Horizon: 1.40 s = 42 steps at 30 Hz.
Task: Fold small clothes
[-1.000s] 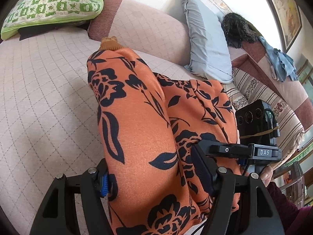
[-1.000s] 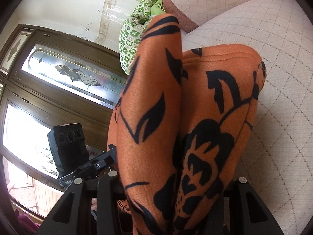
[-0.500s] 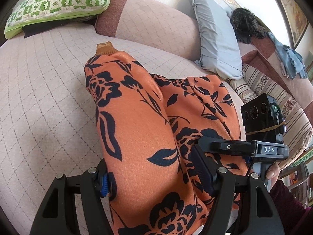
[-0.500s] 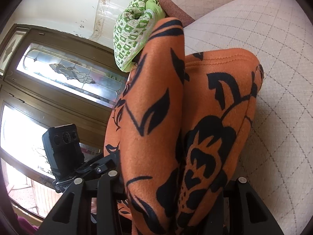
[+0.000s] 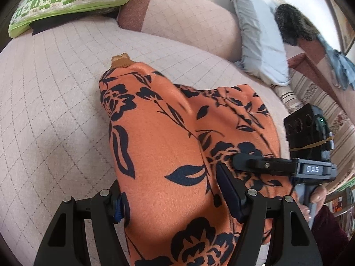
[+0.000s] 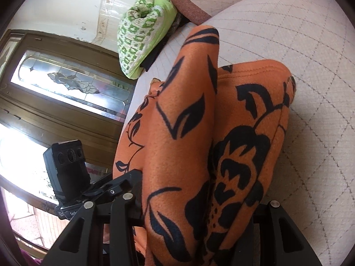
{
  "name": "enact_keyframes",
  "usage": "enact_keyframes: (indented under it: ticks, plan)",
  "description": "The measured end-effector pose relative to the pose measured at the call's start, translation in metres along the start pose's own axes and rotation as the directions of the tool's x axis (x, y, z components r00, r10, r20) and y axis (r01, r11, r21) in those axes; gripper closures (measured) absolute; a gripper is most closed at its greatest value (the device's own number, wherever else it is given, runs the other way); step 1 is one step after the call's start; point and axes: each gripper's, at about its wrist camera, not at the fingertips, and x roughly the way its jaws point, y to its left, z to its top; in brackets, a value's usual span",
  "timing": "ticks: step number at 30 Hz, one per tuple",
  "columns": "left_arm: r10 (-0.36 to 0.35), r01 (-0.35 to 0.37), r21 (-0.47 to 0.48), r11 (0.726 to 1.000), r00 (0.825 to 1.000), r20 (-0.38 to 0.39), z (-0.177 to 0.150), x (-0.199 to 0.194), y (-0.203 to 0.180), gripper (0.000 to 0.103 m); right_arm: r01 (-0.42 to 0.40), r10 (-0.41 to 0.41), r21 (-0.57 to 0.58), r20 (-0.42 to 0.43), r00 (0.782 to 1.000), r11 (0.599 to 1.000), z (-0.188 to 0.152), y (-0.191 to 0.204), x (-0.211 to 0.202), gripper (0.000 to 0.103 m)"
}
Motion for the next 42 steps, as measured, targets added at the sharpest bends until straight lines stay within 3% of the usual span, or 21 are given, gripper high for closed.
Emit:
enact_keyframes:
  ticks: [9,20,26,30,36,42]
  plan:
    - [0.046,-0.048,-0.039,0.998,0.998,-0.043,-0.002,0.010,0.009,0.028,0.063,-0.062,0.051,-0.028,0.998,0.997,0.000,-0.002,0.004,0.046]
    - [0.085,-0.087,-0.074,0.993,0.996,-0.039,0.000,0.012,0.002,0.028,0.118,-0.118,0.006,-0.013,0.993,0.993,-0.009,0.010,-0.014,0.046]
    - [0.100,-0.103,-0.090,0.991,0.995,-0.028,-0.006,0.005,0.003,0.028,0.202,-0.200,-0.062,0.029,0.979,0.977,-0.020,0.027,-0.036,0.045]
    - [0.130,-0.131,-0.079,0.988,0.991,-0.008,-0.009,-0.002,0.001,0.028,0.289,-0.279,-0.136,0.086,0.956,0.948,-0.030,0.044,-0.053,0.045]
    - [0.201,-0.199,-0.044,0.979,0.979,0.042,-0.014,-0.018,-0.006,0.028,0.364,-0.327,-0.217,0.190,0.926,0.906,-0.041,0.068,-0.072,0.045]
    - [0.295,-0.297,-0.002,0.955,0.946,0.135,-0.018,-0.042,-0.014,0.028,0.355,-0.282,-0.295,0.264,0.923,0.887,-0.050,0.092,-0.073,0.045]
